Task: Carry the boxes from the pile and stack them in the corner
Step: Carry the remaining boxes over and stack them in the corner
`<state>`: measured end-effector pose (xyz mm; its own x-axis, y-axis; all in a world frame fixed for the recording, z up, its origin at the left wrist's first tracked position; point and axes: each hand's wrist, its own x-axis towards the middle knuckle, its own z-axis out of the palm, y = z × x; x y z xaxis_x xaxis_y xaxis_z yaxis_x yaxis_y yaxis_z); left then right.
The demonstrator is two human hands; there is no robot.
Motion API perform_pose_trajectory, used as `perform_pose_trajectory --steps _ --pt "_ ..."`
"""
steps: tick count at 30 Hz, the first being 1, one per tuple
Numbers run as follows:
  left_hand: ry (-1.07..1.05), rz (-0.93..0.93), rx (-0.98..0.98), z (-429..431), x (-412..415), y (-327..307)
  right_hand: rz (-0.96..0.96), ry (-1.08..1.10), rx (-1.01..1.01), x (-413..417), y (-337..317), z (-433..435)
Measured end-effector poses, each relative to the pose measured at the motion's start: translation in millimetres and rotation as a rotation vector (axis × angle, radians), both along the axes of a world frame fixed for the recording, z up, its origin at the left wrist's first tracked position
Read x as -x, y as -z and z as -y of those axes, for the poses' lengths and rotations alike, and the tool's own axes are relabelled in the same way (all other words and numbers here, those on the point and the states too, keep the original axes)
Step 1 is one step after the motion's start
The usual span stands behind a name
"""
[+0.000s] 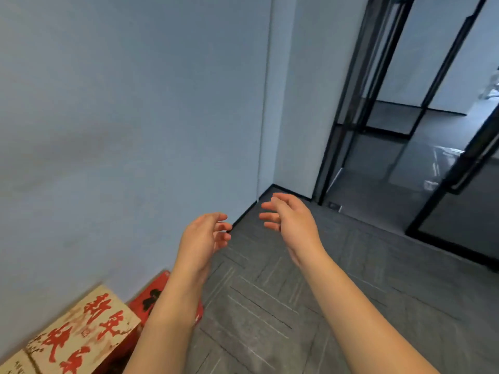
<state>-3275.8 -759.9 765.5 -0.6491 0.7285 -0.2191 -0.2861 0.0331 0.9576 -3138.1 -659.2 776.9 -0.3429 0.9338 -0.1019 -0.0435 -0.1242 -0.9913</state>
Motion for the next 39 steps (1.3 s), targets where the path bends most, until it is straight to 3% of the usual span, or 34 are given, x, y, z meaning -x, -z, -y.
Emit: perform_pose_trajectory --steps 7,21,29,39 --pt "0.354 -0.054 0.010 -98.4 -208.9 -8.6 -0.066 0.362 0.003 -249.5 -7.2 -44.1" --pt "0.881 -0.028 -0.002 -235.8 -731.9 -29.8 -0.083 0.860 -0.018 -762.2 -7.3 -87.2" --pt "1.145 -0.045 0.004 -305.6 -939.1 -18.1 -0.074 1.132 -0.012 -955.2 18.2 -111.2" --pt "1.388 -0.031 -0.029 -481.7 -1169.7 -5.3 -0.044 1.394 -0.034 -1160.5 5.2 -224.9"
